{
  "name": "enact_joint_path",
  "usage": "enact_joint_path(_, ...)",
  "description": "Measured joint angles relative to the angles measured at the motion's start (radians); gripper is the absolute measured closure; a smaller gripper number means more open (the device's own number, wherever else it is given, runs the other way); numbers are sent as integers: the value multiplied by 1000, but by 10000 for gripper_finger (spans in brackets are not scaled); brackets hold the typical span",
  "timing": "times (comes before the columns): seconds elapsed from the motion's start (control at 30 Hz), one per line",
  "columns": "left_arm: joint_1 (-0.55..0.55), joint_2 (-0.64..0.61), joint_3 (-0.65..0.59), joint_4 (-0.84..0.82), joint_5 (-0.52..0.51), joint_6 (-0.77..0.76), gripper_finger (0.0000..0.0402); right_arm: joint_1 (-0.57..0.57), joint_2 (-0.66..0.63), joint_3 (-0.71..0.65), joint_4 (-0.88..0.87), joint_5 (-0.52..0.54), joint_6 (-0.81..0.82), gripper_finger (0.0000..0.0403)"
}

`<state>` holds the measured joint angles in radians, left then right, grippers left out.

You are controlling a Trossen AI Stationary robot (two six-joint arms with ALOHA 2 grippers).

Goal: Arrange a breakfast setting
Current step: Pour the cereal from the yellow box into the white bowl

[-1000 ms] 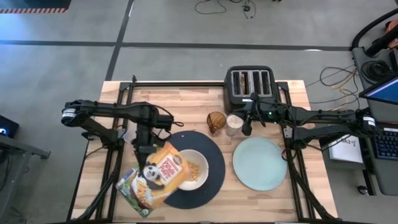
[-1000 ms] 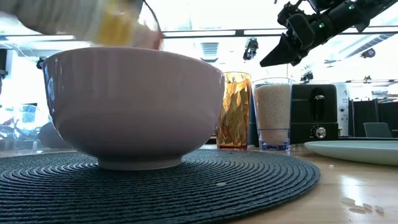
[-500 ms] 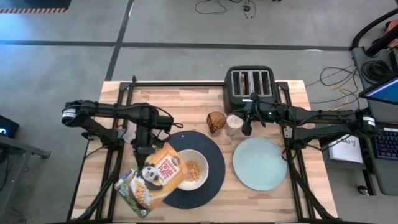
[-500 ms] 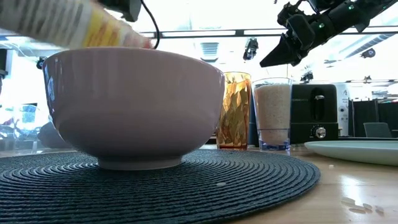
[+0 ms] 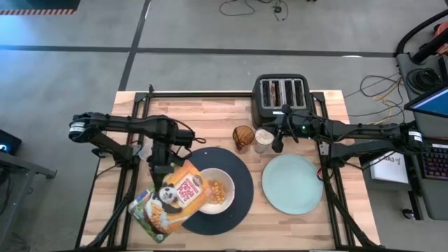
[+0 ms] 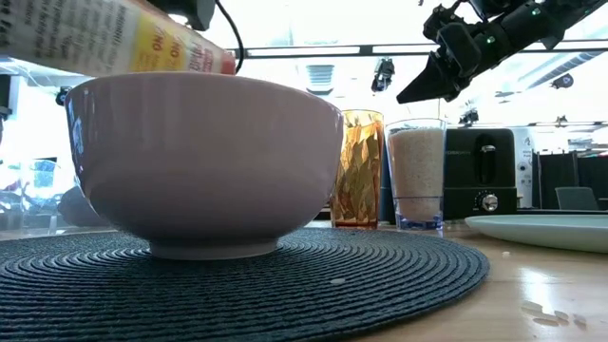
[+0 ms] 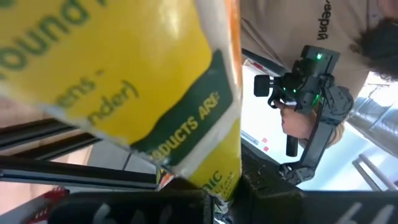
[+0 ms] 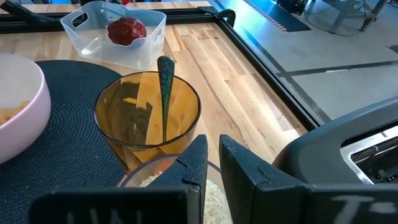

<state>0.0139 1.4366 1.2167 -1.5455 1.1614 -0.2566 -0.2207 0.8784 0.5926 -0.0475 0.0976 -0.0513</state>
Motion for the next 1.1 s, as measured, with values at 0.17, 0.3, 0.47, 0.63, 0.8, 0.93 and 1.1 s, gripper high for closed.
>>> enact_joint_path(0.17, 3, 4, 0, -16, -3, 16, 402, 0, 0, 0, 0, 0, 2, 369)
enact_joint_path(0.3, 0, 5, 0, -14, -13, 51, 402, 0, 0, 0, 0, 0, 2, 369)
enact_joint_path(0.47, 13, -9, 0, -17, -22, 36, 402, 0, 0, 0, 0, 0, 5, 369)
enact_joint_path(0.63, 23, -18, -1, -18, -24, 23, 402, 0, 1, 0, 0, 0, 5, 369)
enact_joint_path(0.8, 25, -16, -1, -18, -25, 31, 402, 0, 1, 0, 0, 0, 5, 369)
enact_joint_path(0.93, 19, 0, -1, 6, -18, 69, 402, 0, 1, 0, 0, 0, 4, 369)
enact_joint_path(1.1, 30, -7, -2, -23, -25, 56, 402, 0, 2, 0, 0, 0, 2, 369)
